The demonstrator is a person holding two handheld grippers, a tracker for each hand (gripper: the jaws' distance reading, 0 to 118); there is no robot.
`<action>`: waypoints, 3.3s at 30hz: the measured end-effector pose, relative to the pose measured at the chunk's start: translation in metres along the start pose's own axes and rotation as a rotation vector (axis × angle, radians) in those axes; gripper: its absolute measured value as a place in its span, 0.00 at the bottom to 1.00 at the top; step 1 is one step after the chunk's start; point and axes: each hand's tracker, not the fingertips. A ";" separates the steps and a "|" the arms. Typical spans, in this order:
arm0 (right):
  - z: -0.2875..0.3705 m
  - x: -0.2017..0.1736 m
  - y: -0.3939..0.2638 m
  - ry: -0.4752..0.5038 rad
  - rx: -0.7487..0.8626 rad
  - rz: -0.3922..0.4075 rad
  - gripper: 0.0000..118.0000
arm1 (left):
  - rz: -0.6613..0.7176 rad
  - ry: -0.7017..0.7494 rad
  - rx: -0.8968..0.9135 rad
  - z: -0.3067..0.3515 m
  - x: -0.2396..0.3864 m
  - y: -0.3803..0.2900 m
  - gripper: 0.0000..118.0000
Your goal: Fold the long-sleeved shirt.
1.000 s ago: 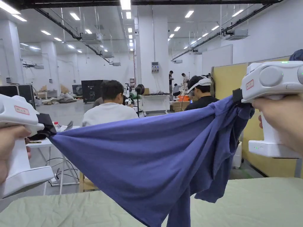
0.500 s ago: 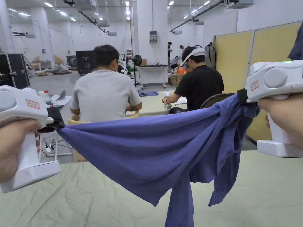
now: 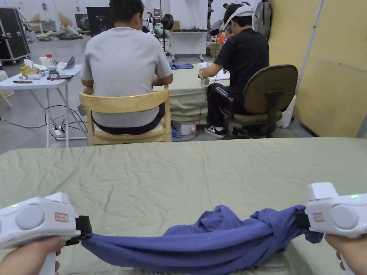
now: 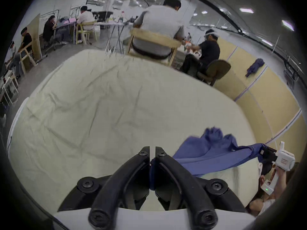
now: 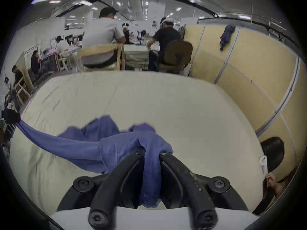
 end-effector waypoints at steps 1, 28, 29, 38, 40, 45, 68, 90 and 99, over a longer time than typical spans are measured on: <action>0.005 0.002 -0.019 0.007 -0.003 0.004 0.12 | 0.001 0.002 -0.010 0.003 -0.007 -0.017 0.02; 0.163 -0.004 -0.323 0.050 -0.215 0.000 0.12 | -0.036 -0.009 -0.251 0.110 -0.093 -0.389 0.02; 0.161 -0.002 -0.326 0.057 -0.227 -0.016 0.12 | -0.038 -0.006 -0.257 0.109 -0.097 -0.394 0.01; 0.148 0.009 -0.333 0.088 -0.331 -0.175 0.93 | 0.040 -0.087 -0.187 0.105 -0.073 -0.368 0.90; 0.161 0.015 -0.329 -0.003 -0.258 -0.220 1.00 | 0.041 -0.017 -0.144 0.118 -0.098 -0.347 1.00; 0.194 0.031 -0.313 0.047 -0.154 -0.360 0.99 | 0.061 -0.055 -0.020 0.184 -0.065 -0.293 0.94; 0.148 -0.034 -0.256 0.166 -0.140 -0.029 0.03 | -0.187 0.153 -0.203 0.079 -0.128 -0.411 0.37; -0.070 -0.149 -0.088 0.278 -0.512 0.727 0.17 | -0.096 -0.015 -0.170 0.106 -0.039 -0.375 0.02; 0.045 -0.107 -0.096 0.253 -0.205 0.484 0.05 | -0.034 -0.031 -0.068 0.148 -0.026 -0.312 0.02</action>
